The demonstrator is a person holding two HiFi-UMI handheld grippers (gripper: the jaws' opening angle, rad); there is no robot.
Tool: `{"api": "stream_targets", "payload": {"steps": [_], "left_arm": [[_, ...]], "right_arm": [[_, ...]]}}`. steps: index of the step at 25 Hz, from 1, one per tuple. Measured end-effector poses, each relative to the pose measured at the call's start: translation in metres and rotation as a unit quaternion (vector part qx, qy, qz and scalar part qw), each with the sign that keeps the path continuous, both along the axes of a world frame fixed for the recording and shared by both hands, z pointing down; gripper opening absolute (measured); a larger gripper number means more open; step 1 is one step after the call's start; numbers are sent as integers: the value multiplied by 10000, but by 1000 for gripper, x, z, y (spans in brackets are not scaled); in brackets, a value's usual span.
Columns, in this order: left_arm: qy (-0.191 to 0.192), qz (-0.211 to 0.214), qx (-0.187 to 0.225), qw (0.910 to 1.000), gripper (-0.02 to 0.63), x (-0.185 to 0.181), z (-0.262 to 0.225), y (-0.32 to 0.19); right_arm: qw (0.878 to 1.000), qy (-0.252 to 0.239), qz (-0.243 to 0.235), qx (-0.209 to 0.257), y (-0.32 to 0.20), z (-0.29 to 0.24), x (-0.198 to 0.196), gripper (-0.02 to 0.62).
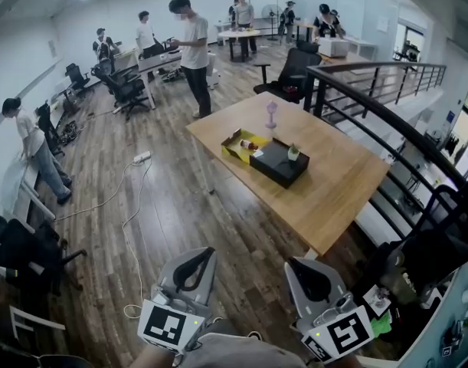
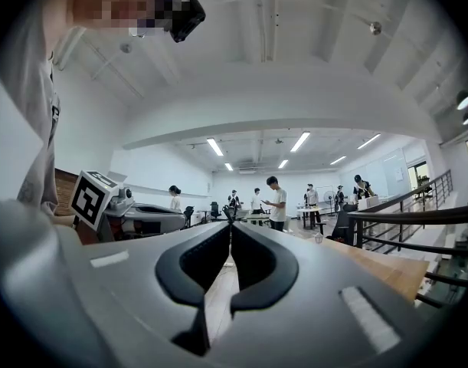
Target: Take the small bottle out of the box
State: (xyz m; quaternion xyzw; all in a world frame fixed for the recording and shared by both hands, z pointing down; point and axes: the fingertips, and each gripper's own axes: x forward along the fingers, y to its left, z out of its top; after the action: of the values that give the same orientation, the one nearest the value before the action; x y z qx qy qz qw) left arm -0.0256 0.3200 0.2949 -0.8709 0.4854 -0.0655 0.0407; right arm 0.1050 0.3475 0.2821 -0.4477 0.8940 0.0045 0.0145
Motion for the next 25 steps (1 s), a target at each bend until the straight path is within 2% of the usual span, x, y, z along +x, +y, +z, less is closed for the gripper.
{"api": "stream_targets", "payload": {"steps": [5,8,9,11,13,17,25], "left_arm": [[-11,9,-45,10000,2,1,7,-1],[22,10,-45,10000,2,-1,8,-7],[38,4,-48,10000,2,-2,8,-9],[66,-12,-60,10000,2,-6,9,-15],[84,-26,-68,9999,1,-10,11,-25],[112,-27,-95,9999,2,-21,15,-51],[110,23,-267,9996,1,-46,22,-133]], "right_arm": [[10000,0,-83,-52,0,9,-1,16],[9998,-201,-79,-10,-5,6,-2,18],[9996,-264,-63,7,-8,5,-2,36],[9997,-250,10,24,-17,5,-3,120],[9997,-173,139,38,-28,6,-4,172],[9996,-145,236,4,-54,11,-12,179],[9997,43,95,-204,-136,23,-42,179]]}}
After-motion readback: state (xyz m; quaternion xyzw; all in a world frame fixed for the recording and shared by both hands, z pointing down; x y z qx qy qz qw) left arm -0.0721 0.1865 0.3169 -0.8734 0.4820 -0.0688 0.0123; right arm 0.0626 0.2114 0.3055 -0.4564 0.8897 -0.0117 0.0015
